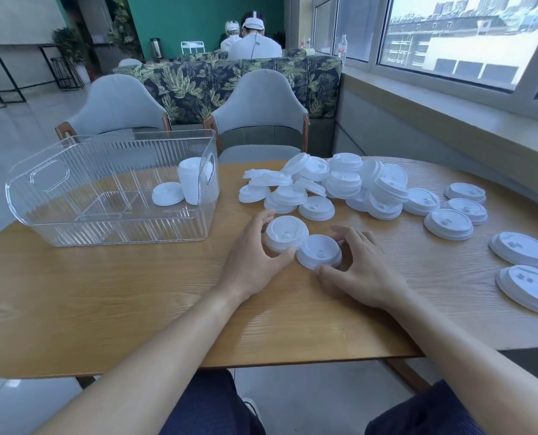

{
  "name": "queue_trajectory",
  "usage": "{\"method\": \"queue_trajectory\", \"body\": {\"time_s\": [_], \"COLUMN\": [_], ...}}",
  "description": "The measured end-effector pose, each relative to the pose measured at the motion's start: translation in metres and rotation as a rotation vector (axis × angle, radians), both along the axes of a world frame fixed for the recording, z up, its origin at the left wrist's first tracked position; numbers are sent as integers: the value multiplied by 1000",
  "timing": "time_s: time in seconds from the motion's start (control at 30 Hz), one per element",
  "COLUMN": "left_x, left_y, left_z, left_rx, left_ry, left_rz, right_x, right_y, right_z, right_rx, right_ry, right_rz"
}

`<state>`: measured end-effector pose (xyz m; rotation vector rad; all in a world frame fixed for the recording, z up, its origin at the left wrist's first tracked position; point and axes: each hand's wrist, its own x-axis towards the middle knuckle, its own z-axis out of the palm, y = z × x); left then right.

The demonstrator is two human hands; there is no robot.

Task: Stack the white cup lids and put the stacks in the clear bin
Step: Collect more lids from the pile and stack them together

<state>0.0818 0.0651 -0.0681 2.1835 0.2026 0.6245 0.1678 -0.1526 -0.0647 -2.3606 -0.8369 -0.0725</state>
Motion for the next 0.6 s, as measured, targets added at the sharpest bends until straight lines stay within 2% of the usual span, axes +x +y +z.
{"method": "queue_trajectory", "body": {"time_s": [0.27, 0.47, 0.6], "left_x": [8, 17, 18], "left_y": [-17, -34, -42], "left_z": [-2, -3, -3], "left_rx": [7, 1, 50], "left_ry": [19, 22, 1], "left_rz": [-59, -44, -23], "right_x": [-1, 5, 9], "right_y": [0, -4, -4], "right_z": [1, -3, -6], "right_rx": [20, 282, 306], "right_ry": [13, 176, 158], "right_rz": [9, -32, -42]}}
